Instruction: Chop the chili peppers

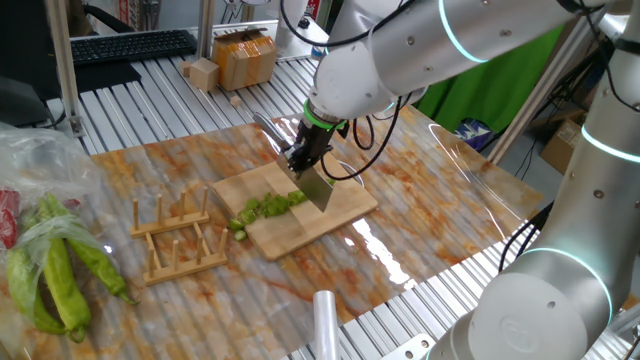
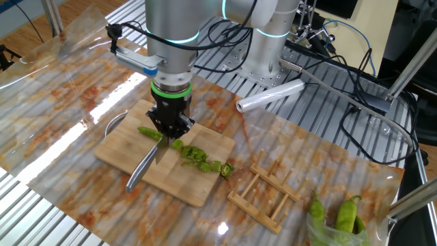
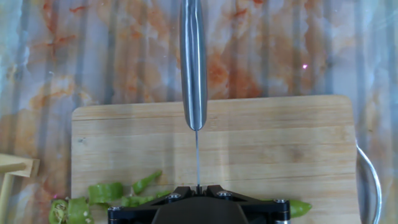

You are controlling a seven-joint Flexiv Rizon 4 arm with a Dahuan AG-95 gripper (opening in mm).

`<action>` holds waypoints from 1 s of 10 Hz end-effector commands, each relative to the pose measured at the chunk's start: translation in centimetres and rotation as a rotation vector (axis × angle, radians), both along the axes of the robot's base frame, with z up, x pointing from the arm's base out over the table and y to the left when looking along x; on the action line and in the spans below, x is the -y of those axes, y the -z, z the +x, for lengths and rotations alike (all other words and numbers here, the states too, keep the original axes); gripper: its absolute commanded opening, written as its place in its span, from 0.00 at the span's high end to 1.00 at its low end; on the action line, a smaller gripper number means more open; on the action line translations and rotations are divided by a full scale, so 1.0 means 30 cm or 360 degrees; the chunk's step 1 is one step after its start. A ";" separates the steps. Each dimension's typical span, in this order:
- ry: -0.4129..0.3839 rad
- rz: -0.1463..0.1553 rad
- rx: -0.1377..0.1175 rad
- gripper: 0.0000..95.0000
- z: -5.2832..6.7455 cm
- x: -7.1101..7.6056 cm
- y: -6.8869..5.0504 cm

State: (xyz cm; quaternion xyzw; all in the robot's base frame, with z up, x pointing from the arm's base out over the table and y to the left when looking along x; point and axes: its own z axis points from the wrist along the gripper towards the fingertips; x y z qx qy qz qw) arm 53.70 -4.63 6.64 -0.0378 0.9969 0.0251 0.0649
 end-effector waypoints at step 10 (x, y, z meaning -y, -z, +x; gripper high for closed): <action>0.0030 0.0013 0.0078 1.00 0.007 -0.016 0.132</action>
